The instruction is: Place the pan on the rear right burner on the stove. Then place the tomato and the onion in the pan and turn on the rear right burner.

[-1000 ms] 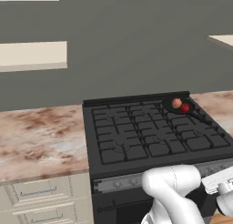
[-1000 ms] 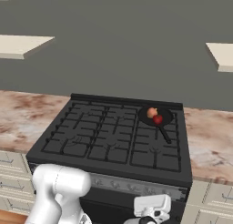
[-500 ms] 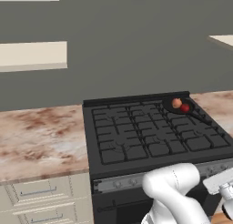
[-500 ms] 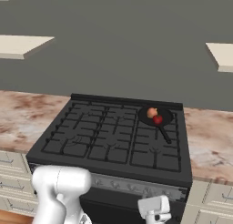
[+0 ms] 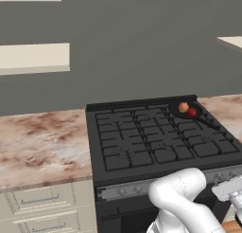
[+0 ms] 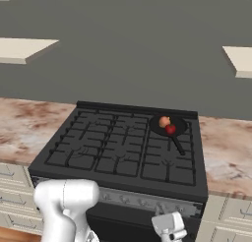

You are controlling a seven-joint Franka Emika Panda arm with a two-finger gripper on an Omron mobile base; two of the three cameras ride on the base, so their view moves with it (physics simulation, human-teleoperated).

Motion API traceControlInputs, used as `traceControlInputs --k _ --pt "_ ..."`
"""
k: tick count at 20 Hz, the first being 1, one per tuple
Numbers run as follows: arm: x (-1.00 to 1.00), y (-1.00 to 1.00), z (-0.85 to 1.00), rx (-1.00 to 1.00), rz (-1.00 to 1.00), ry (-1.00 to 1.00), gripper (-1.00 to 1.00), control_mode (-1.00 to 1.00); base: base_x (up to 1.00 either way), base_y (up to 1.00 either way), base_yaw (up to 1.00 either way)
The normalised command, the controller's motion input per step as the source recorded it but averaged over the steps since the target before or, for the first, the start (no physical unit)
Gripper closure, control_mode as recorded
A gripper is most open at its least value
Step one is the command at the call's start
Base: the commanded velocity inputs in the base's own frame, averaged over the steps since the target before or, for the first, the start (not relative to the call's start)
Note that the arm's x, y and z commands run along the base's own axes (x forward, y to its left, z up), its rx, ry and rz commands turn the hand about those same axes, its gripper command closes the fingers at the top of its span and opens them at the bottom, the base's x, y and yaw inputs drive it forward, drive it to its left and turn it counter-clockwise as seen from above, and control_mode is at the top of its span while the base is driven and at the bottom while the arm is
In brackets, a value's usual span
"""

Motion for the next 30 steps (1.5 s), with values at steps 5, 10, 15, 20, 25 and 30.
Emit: traceControlInputs --k 5,10,15,20,25,30 --pt "0.26 -0.58 0.03 0.06 -0.05 0.33 1.0 -1.0 0.0 0.0 0.0" --pt "0.24 -0.43 0.0 0.19 -0.05 0.55 1.0 -1.0 0.0 0.0 0.0" --pt "0.08 -0.38 0.0 0.27 -0.03 0.62 1.0 -1.0 0.0 0.0 0.0" --pt "0.04 -0.37 -0.06 0.07 -0.08 0.43 1.0 -1.0 0.0 0.0 0.0" --pt "0.0 -0.28 -0.03 -0.05 -0.17 0.39 1.0 -1.0 0.0 0.0 0.0" --pt "-0.07 -0.19 -0.11 -0.02 -0.22 0.4 1.0 -1.0 0.0 0.0 0.0"
